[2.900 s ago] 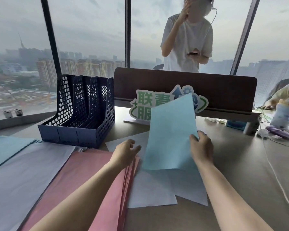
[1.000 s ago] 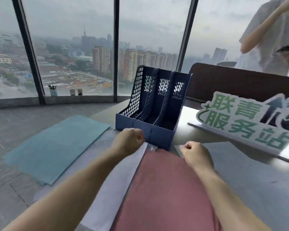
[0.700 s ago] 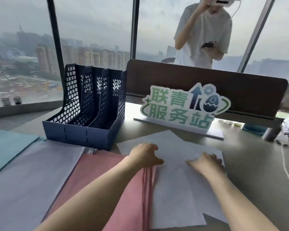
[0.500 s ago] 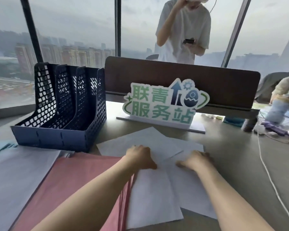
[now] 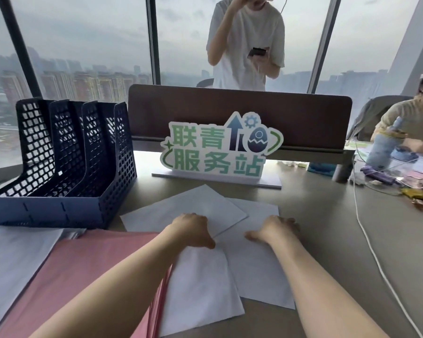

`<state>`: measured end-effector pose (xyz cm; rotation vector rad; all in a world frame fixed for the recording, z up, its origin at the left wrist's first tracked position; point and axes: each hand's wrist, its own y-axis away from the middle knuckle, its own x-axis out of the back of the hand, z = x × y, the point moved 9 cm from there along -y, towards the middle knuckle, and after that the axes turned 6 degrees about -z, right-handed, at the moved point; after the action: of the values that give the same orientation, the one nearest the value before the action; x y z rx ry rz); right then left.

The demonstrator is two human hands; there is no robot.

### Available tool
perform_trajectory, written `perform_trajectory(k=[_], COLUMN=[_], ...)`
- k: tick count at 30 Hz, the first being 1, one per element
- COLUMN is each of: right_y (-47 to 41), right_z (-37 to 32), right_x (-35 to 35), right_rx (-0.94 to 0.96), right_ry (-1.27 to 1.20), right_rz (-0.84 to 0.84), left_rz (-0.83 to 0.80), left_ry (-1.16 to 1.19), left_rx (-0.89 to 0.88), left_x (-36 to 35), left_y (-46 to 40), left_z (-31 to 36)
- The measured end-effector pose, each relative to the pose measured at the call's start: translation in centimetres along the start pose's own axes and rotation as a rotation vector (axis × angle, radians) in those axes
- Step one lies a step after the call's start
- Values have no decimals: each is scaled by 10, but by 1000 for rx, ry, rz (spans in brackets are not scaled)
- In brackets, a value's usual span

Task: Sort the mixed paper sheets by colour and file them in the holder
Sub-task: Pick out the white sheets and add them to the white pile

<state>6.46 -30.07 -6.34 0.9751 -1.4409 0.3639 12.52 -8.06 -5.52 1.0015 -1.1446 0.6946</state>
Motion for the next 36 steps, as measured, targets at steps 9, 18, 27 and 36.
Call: perform_trajectory(k=[9,18,27,36], right_y=[6,4,26,0], right_z=[-2,-1,-24,-31], right_x=[6,-19,-17,-19], right_rx=[146,251,375,334], right_ry=[-336,-965,-987,-704], right_rz=[22,-260,-400,-343], left_rz=[189,-44,-420,50], left_ry=[-110,378,936,328], left_rx=[14,141,87,270], left_x=[14,18,-24,18], left_y=[8,11,18,19], left_z=[-7,48,77,-62])
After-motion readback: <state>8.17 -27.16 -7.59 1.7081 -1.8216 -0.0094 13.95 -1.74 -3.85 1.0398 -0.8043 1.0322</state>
